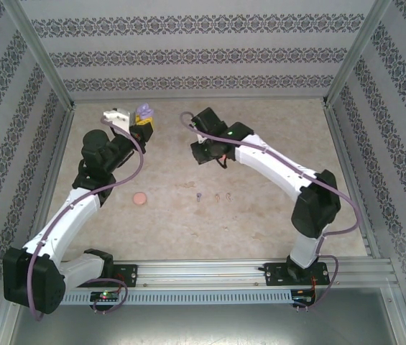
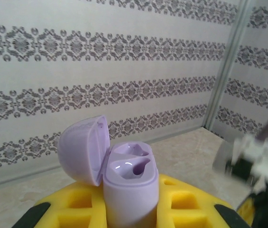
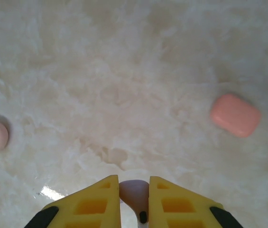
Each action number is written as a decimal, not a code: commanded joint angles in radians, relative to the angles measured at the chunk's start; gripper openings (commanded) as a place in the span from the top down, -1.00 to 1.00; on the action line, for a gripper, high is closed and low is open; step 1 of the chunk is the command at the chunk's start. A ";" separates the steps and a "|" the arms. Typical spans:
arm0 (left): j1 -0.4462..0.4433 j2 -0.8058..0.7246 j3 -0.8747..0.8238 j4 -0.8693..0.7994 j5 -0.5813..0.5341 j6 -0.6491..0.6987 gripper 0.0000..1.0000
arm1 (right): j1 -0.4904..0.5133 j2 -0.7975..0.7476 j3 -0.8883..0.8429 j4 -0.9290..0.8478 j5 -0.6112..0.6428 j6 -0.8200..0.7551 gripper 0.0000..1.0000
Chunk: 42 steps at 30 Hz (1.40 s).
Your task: Insert wireless bluetooth earbuds into charging case
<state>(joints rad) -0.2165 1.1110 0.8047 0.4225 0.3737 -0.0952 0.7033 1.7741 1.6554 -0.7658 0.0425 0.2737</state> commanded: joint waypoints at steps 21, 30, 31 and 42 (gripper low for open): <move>-0.219 0.092 -0.088 0.424 0.088 0.327 1.00 | -0.052 -0.361 0.040 0.272 -0.089 -0.098 0.62; -0.258 0.167 -0.058 0.562 0.069 0.251 1.00 | -0.049 -0.465 -0.118 0.490 -0.232 -0.105 0.60; -0.262 0.172 -0.055 0.568 0.071 0.245 1.00 | -0.048 -0.470 -0.129 0.503 -0.243 -0.108 0.59; -0.279 0.187 -0.025 0.558 0.102 0.212 1.00 | -0.022 -0.457 -0.199 0.577 -0.332 -0.104 0.59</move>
<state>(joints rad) -0.4789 1.3010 0.7437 0.9215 0.4526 0.1413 0.6659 1.3190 1.4673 -0.2466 -0.2443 0.1787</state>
